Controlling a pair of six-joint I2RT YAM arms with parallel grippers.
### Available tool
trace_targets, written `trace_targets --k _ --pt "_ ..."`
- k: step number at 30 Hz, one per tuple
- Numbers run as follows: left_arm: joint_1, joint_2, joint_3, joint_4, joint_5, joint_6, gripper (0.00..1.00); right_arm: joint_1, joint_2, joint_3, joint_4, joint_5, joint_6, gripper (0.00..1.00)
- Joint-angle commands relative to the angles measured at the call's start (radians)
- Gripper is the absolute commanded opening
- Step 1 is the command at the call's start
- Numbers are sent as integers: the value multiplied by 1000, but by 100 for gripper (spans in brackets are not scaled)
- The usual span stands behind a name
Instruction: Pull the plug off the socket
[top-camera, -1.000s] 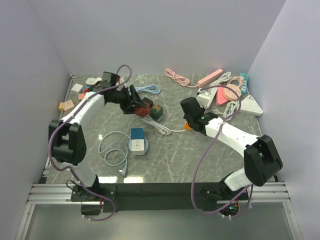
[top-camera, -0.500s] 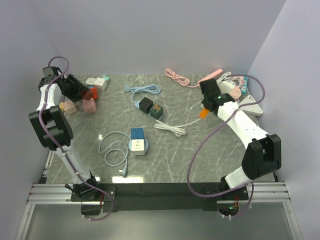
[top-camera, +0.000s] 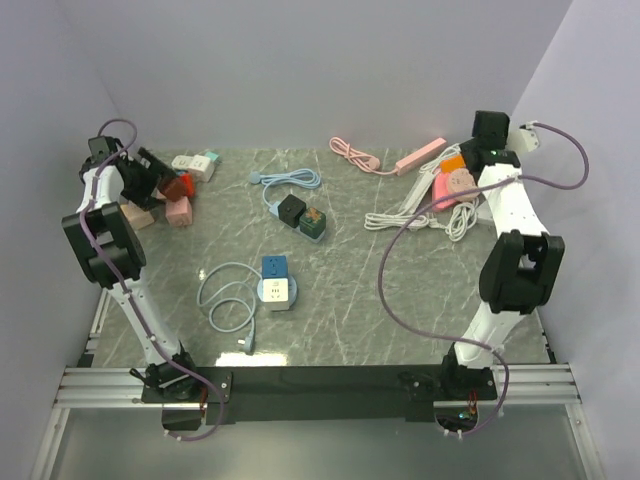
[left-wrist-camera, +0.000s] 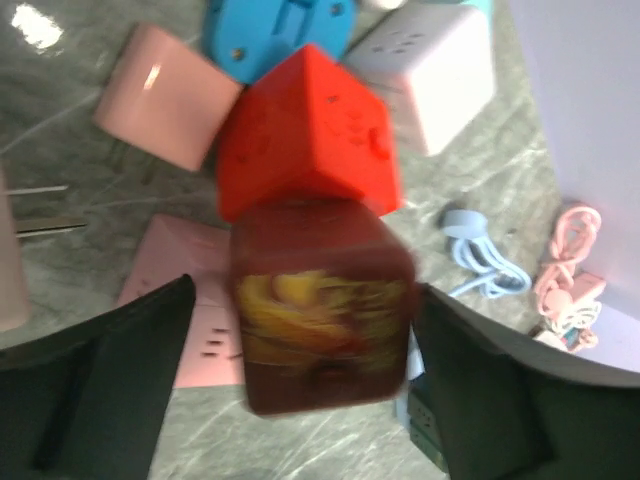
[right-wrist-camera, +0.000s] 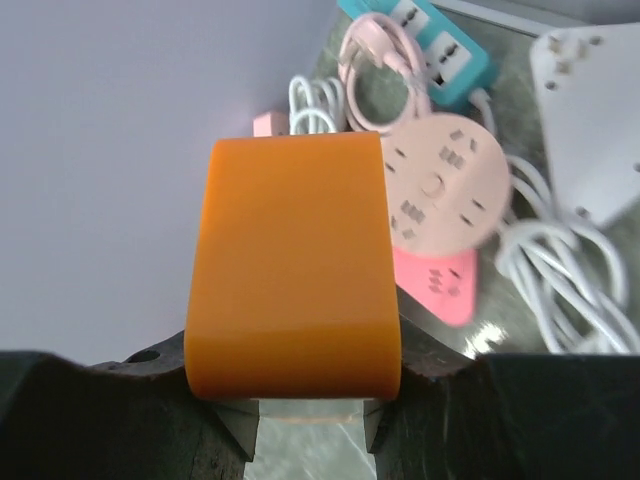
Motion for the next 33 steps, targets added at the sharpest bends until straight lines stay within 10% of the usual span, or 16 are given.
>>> trace_targets --k 1,11,19,33 --pt "5 9 -9 -45 -37 28 99 -58 118 171 163 -121 137 0" --pt "-47 -265 -160 -70 -5 65 99 -101 476 574 -30 -172 209 0" --pt "-148 -475 -324 -53 106 75 99 -110 549 578 -23 -262 221 67" --pt "-279 -551 -360 -50 152 91 99 -72 155 258 60 -402 65 84"
